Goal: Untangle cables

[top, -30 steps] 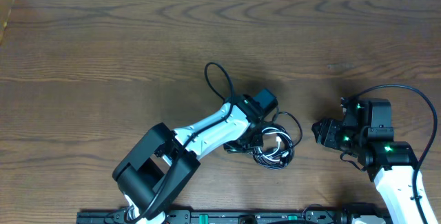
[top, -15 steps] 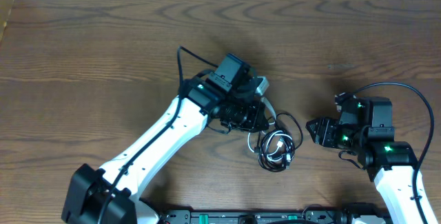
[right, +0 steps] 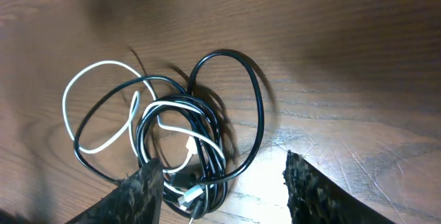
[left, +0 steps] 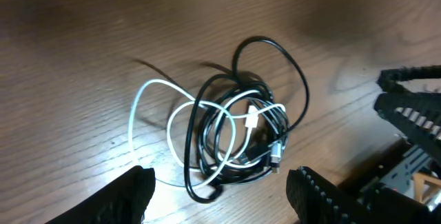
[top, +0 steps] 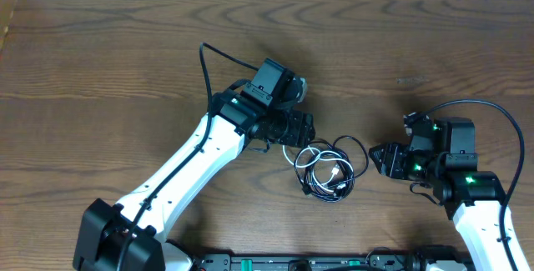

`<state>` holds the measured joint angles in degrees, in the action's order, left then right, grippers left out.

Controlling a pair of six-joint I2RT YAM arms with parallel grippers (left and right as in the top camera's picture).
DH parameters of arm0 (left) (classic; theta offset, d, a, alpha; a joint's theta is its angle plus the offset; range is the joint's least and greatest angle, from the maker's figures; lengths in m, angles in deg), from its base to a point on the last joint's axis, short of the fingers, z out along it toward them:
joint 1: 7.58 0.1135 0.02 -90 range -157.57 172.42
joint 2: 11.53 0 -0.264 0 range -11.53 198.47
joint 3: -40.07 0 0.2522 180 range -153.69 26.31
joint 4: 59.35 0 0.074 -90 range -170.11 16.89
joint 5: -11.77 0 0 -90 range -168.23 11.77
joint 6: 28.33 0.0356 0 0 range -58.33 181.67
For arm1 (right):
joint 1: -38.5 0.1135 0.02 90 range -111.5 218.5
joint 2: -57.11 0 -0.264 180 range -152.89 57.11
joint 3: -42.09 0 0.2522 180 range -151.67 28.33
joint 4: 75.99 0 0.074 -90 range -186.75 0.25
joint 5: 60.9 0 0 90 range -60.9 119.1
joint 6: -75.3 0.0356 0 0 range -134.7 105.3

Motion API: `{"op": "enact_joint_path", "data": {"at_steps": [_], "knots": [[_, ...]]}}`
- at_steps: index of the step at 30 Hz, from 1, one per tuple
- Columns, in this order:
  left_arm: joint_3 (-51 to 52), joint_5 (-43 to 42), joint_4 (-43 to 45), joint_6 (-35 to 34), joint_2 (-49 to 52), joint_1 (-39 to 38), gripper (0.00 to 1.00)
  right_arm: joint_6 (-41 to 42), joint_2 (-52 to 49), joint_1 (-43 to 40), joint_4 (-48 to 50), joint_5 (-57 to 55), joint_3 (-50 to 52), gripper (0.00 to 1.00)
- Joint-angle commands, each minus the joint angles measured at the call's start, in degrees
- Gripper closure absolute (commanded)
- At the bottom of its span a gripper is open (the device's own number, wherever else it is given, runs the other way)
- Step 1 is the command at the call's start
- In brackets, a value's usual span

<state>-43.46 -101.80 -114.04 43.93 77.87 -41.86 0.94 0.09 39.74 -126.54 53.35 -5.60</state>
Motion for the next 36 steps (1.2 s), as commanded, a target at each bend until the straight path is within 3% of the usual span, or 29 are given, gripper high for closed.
{"op": "enact_joint_path", "data": {"at_steps": [1, 17, 29, 36], "knots": [[1.9, 1.6, -0.4, -0.4, 0.2, -1.3, 0.33, -1.1, 0.0, -0.1, 0.0, 0.7, 0.0, 0.47], [5.8, 4.8, 4.8, 0.1, 6.4, -13.2, 0.34, -1.1, 0.0, -0.1, -0.1, 0.8, 0.0, 0.49], [5.8, 5.3, 10.2, 0.1, 16.6, -13.8, 0.34, -1.1, 0.0, -0.1, -0.1, 0.8, 0.0, 0.49], [5.8, 11.3, 11.3, 0.1, 18.0, -13.8, 0.35, -1.1, 0.0, -0.1, -0.2, 0.7, 0.0, 0.49]]}}
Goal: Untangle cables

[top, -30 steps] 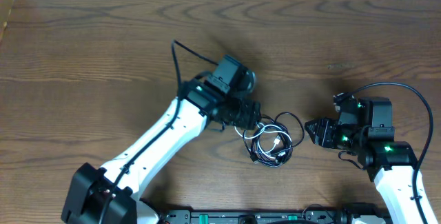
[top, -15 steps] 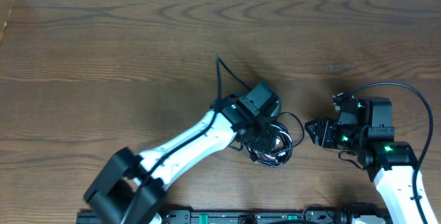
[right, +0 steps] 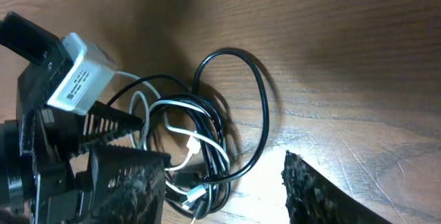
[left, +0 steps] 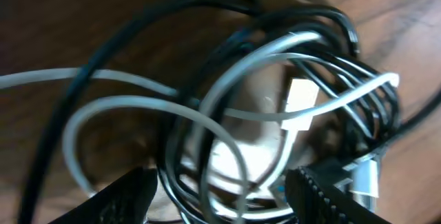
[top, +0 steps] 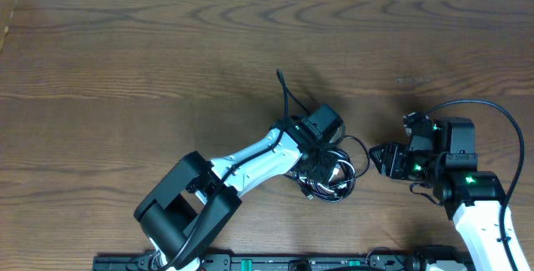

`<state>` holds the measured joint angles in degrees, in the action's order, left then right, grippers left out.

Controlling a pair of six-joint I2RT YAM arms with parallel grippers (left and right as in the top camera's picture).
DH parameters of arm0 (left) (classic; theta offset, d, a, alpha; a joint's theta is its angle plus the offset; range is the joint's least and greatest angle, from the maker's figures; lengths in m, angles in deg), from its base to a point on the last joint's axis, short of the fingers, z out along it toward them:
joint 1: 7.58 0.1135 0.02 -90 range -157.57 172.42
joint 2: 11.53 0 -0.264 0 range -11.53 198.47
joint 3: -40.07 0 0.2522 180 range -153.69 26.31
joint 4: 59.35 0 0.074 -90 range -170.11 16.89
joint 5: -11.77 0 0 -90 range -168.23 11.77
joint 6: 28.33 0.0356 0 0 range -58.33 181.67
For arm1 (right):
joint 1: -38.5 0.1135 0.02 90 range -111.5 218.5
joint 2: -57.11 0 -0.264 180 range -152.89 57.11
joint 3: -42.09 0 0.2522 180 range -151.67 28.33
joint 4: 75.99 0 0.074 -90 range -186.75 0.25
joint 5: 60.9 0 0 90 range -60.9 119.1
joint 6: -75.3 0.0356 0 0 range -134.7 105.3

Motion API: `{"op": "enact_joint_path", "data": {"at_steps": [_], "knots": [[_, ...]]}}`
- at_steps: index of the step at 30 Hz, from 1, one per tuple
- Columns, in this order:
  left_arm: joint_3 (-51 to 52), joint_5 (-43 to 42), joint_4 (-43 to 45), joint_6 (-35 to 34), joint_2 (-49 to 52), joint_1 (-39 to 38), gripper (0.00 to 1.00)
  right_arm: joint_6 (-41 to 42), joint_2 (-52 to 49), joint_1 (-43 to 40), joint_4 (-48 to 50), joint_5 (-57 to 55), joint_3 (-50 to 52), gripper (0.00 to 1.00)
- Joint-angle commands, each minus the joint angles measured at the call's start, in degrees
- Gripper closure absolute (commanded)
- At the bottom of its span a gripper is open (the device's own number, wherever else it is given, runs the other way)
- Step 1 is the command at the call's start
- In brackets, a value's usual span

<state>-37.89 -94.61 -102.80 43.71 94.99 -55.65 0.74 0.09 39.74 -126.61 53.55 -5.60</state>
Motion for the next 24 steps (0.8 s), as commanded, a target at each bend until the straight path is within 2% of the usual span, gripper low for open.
{"op": "enact_joint_path", "data": {"at_steps": [1, 5, 8, 12, 19, 20, 24], "knots": [[0.2, 4.0, 0.2, 0.3, 0.9, 0.0, 0.35, -0.9, 0.0, -0.1, -0.2, 0.5, 0.0, 0.49], [0.2, 4.0, 0.7, -0.1, 0.9, 0.0, 0.39, -0.9, 0.0, -0.1, -0.2, 0.6, 0.0, 0.49], [0.2, 3.9, 0.7, -0.4, 0.9, 0.0, 0.49, -0.9, 0.0, -0.1, -0.2, 0.6, 0.0, 0.49], [0.2, 3.8, 0.7, -2.8, 0.9, -0.7, 0.50, -0.9, 0.0, -0.1, -0.2, 0.6, 0.0, 0.49], [0.2, 6.0, 2.2, -2.9, 1.0, -2.6, 0.50, -0.9, 0.0, -0.1, -0.2, 0.6, 0.0, 0.49], [0.2, 6.6, 2.2, -2.9, 1.0, -2.8, 0.54, -0.9, 0.0, -0.1, -0.2, 0.6, 0.0, 0.48], [0.2, 6.8, 2.1, -2.9, 1.0, -2.9, 0.81, -0.9, 0.0, -0.1, -0.4, 0.6, 0.0, 0.48]]}}
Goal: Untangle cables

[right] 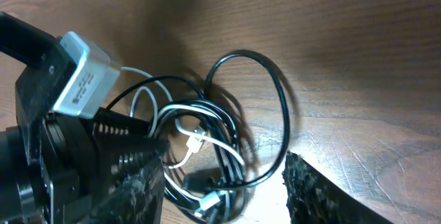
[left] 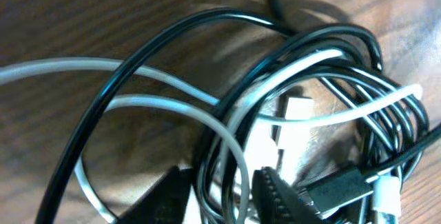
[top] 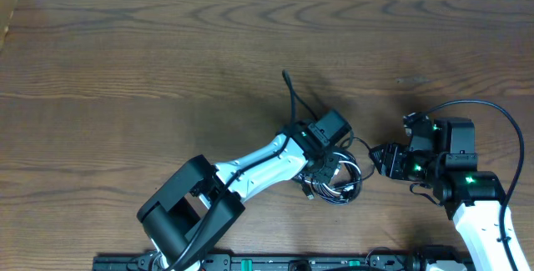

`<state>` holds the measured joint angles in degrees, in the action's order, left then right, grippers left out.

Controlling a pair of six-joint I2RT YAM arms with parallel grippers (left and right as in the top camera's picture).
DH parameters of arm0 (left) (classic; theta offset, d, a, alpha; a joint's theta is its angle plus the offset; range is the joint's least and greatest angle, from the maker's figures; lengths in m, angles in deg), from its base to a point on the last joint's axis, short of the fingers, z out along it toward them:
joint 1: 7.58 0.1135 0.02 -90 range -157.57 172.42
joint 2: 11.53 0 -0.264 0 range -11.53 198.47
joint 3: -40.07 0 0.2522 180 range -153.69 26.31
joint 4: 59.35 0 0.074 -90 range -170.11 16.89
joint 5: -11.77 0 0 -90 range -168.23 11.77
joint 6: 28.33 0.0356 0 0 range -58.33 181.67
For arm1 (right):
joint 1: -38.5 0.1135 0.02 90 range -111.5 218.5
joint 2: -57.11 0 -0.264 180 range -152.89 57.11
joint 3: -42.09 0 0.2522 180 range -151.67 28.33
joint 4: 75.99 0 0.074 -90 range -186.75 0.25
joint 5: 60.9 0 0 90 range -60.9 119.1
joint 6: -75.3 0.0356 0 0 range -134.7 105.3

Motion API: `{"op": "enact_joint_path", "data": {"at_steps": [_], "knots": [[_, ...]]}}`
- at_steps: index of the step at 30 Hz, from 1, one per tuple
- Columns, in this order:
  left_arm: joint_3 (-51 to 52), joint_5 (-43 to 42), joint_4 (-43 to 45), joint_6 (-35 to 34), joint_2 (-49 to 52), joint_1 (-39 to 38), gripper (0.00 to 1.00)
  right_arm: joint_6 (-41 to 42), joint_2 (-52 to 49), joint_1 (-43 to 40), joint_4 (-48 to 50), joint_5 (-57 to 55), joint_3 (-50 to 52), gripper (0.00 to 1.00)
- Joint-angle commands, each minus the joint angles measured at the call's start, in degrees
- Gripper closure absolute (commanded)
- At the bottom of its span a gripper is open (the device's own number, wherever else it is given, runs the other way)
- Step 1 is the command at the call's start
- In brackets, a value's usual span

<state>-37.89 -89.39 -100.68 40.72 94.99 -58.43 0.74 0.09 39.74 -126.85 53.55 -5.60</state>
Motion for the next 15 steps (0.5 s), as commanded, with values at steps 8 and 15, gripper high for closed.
{"op": "enact_joint_path", "data": {"at_steps": [8, 15], "knots": [[-1.0, 1.3, -1.3, 0.1, -1.7, 0.6, 0.93, -0.9, 0.0, -0.1, -0.9, 0.5, 0.0, 0.47], [-2.6, -6.9, -2.3, 0.1, -11.6, 3.6, 0.93, -0.9, 0.0, -0.1, -1.3, -0.1, 0.0, 0.47]]}}
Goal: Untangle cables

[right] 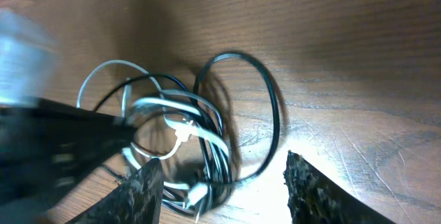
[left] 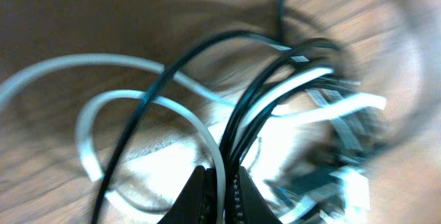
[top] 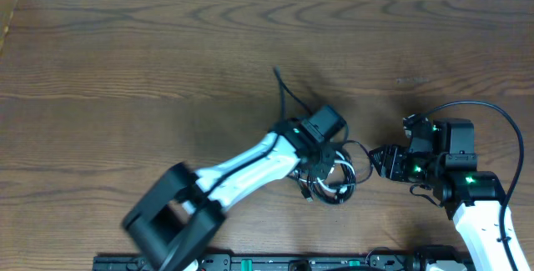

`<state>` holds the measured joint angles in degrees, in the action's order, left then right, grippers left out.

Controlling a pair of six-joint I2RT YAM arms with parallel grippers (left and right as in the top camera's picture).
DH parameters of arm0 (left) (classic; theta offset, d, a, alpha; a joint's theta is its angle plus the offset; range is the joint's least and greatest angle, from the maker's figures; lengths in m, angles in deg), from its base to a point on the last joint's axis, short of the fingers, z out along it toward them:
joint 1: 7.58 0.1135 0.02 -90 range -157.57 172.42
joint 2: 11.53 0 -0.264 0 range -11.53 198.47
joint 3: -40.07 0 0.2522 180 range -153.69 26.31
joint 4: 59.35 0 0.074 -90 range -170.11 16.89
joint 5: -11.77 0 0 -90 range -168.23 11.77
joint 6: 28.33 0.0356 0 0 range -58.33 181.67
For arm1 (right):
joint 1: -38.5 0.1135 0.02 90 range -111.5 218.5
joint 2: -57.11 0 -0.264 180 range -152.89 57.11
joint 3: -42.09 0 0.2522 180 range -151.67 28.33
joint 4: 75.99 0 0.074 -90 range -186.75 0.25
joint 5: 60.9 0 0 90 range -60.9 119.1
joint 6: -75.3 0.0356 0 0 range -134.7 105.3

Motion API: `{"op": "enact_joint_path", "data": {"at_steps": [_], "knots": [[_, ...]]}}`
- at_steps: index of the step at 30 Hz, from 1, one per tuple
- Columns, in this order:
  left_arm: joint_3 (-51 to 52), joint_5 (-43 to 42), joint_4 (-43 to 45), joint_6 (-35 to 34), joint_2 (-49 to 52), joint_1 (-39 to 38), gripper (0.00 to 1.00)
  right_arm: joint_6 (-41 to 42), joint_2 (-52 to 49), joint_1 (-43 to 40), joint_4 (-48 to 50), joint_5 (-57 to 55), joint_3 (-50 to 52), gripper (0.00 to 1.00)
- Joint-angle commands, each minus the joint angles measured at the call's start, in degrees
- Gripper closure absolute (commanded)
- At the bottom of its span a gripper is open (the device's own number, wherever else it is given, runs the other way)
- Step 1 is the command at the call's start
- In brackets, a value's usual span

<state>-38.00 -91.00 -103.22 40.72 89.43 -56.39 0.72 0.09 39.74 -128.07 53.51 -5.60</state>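
A tangle of black and white cables [top: 335, 178] lies on the wooden table [top: 125, 71], near the front middle. My left gripper [top: 320, 159] is down on the tangle's left side. In the left wrist view, my left gripper [left: 222, 186] is shut on a white cable [left: 207, 138], with a bundle of black strands [left: 258, 110] pressed against it. My right gripper [top: 377, 159] stands open just right of the tangle. Seen from the right wrist, my right gripper [right: 222, 162] faces the cable tangle [right: 186, 141], whose black loop [right: 265, 107] reaches towards it.
The left arm's own black cable [top: 284, 92] arcs up behind its wrist. The right arm's black cable [top: 501, 121] loops at the far right. The table's front edge runs just below the tangle.
My left gripper's jaws, which were narrowly apart around the white strand, are now shut on it. The left wrist and the tangle have shifted slightly left. The right gripper has not moved.
First my left gripper was open, above and to the left of the tangle. Then it was down on the tangle with its jaws wide. After that the jaws had narrowed around a white strand, and now they grip it. The right gripper stayed open beside the tangle.
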Motion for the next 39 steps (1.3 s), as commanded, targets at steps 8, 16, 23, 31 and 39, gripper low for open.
{"op": "enact_joint_path", "data": {"at_steps": [8, 16, 23, 31, 39], "knots": [[-2.4, -15.4, 0.7, 0.1, -14.1, 3.1, 0.93, -0.9, 0.0, -0.1, 0.1, 0.0, 0.0, 0.47], [-2.4, -23.3, 4.1, 0.1, -14.5, 3.2, 0.92, -0.9, 0.0, -0.1, 0.4, 3.5, 0.0, 0.46], [-2.4, -33.0, 10.3, -1.0, -14.5, 3.2, 0.93, -3.3, 0.0, 0.0, 0.8, 7.7, 0.0, 0.45], [-2.4, -36.8, 12.7, -2.3, -14.5, 3.2, 0.93, -1.1, 0.0, 0.0, 0.6, 0.4, 0.0, 0.99], [-2.4, -33.5, 11.9, -2.0, -14.5, 3.3, 0.93, 6.8, 0.0, 0.0, -3.0, -11.5, 0.0, 0.99]]}}
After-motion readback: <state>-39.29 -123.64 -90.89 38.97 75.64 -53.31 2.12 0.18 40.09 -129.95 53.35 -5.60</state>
